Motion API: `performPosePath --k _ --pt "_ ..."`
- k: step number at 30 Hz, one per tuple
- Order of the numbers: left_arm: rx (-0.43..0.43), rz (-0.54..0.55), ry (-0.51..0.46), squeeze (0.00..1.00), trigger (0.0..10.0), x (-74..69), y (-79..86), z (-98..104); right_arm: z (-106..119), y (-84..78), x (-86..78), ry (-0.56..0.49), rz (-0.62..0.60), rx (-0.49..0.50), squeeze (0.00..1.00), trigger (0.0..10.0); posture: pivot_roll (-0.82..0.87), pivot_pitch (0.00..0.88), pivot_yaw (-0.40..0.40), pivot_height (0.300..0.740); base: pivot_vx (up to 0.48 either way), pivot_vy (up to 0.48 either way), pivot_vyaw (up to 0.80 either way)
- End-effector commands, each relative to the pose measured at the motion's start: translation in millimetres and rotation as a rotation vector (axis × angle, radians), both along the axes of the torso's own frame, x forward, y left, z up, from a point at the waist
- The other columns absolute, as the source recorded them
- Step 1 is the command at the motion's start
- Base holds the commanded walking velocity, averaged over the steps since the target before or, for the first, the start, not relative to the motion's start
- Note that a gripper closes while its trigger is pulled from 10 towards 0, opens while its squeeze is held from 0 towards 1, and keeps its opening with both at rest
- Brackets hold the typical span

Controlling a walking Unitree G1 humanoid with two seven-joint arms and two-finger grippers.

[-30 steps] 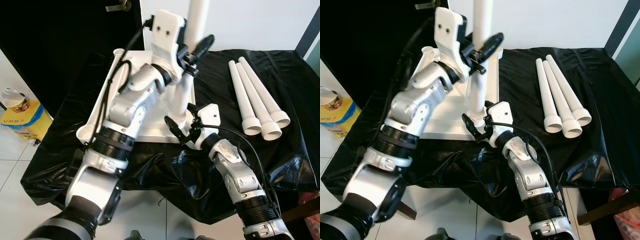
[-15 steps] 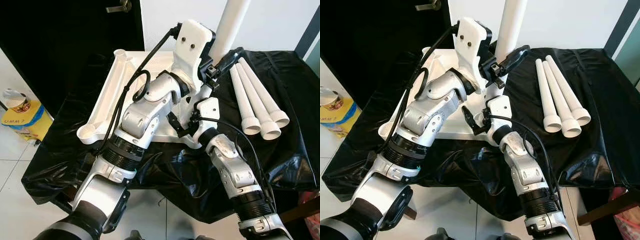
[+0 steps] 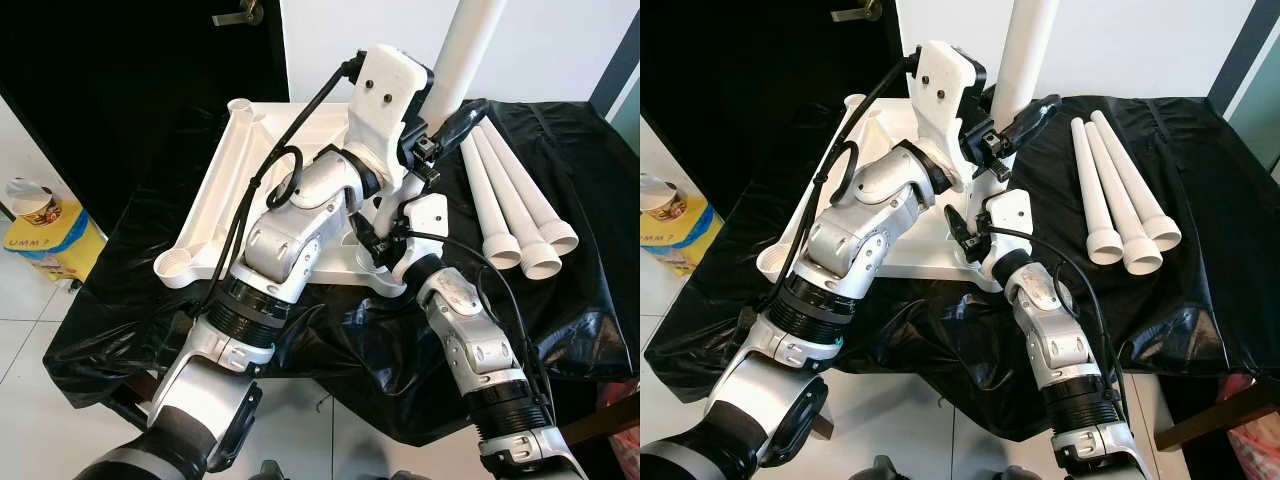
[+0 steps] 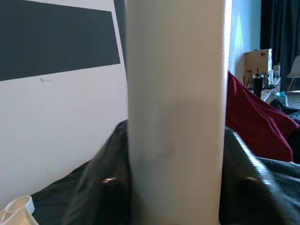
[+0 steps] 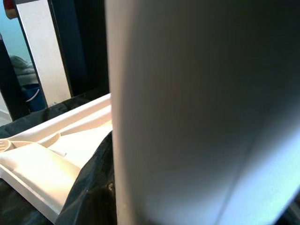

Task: Building children table

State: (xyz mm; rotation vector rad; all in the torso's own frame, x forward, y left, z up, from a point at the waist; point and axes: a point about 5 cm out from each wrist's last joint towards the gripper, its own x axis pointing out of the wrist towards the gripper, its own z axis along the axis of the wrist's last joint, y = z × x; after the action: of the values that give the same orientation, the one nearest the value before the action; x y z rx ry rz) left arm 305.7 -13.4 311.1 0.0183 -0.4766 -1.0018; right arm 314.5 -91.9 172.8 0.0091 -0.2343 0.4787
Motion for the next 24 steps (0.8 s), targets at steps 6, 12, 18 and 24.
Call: performPosePath --k 6,12,18,24 --pt "-0.021 -0.044 0.001 1.00 10.0 -7.8 -4.0 1 -3 -0.4 2.3 0.034 -0.030 -0.004 0.00 10.0 -0.01 0.000 0.000 0.740 0.000 0.000 0.00" --pt "-0.032 -0.023 -0.002 0.00 10.0 -7.3 2.0 1 -3 -3.2 3.9 0.038 -0.060 0.008 0.00 10.0 -0.01 0.000 0.004 0.740 0.000 0.000 0.00" --pt "-0.086 0.036 -0.010 0.00 10.0 -6.8 10.7 1 -5 -7.2 4.4 0.038 -0.092 0.015 0.00 10.0 -0.01 0.000 0.007 0.740 0.000 0.000 0.00" --pt "-0.104 0.053 0.004 0.00 10.0 -6.2 17.3 -2 -6 -10.2 5.1 0.046 -0.119 0.029 0.00 10.0 0.00 0.000 0.008 0.740 0.000 0.000 0.00"
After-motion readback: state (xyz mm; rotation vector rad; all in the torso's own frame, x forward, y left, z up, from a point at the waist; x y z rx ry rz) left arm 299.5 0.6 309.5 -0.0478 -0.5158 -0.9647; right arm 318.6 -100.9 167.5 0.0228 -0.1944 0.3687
